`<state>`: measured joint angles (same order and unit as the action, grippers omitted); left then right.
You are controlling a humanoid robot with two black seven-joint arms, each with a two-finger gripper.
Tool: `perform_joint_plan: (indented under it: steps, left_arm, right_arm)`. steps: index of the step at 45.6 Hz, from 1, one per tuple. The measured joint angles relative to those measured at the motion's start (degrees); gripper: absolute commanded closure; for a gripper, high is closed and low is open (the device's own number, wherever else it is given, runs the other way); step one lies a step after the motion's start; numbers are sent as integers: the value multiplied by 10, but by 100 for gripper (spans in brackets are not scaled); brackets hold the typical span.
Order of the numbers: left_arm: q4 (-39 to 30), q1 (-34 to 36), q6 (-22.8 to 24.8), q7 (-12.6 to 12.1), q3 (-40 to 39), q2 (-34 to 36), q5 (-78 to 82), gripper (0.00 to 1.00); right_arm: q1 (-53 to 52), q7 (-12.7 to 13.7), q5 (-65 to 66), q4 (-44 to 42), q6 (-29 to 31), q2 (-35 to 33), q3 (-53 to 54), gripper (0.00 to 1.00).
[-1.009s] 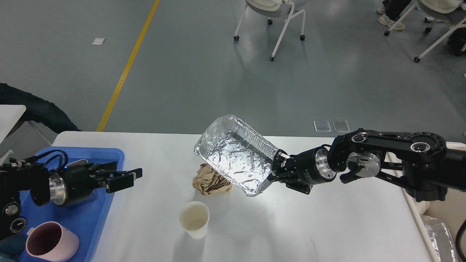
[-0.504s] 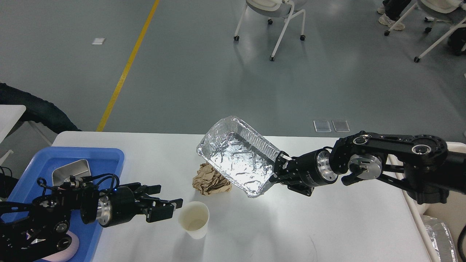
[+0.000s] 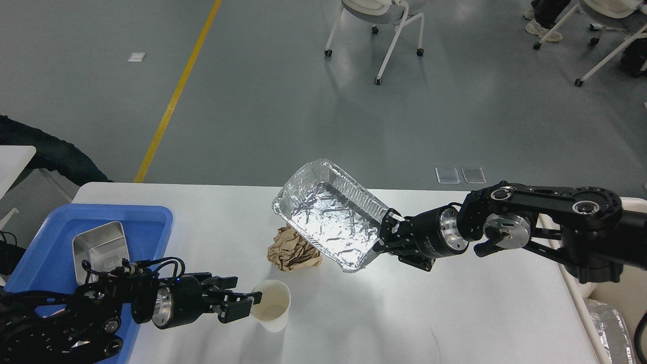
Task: Tidy desktop
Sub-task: 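Grasp the white paper cup with the left gripper, then lift the paper cup with the left gripper away from the table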
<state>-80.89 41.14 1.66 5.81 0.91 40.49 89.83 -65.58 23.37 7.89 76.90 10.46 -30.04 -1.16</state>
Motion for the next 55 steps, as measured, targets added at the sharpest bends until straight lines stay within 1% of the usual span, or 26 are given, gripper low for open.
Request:
perform_joint_plan:
  steps: [3,6,16,23,28,34,41,44,50,55]
  left_arm:
    - [7,0,2,0,6,-8,0,51]
    - [15,0,6,0,13,-17,0,59]
    - [33,3,31,-3,18,-43,0,99]
    - [32,11,53,-3,18,-37,0,100]
    - [20,18,75,0,13,-15,-2,100]
    - [-24,32,108,12,2,37,-3,100]
    - [-91,68,145,28,-31,124,-3,100]
    - [-115,83,161,40,-55,165,-5,100]
    - [-154,94,199,81,-116,241,-7,100]
    - [-164,95,233,96,-168,278,-11,100]
  right_arm:
    - [0,0,0,0,0,0,1,100]
    - [0,0,0,0,0,0,2,100]
    - [0,-1,0,0,0,-1,4,100]
    - [1,-1,1,0,-1,-1,4,100]
    - [1,-1,1,-1,-4,1,4,100]
    - [1,0,1,-1,-4,4,4,100]
    - [1,0,1,-2,-4,8,3,100]
    - [3,0,1,-2,-4,10,3,100]
    - [8,0,1,-2,-5,11,2,100]
    - [10,0,1,-2,-5,16,2,100]
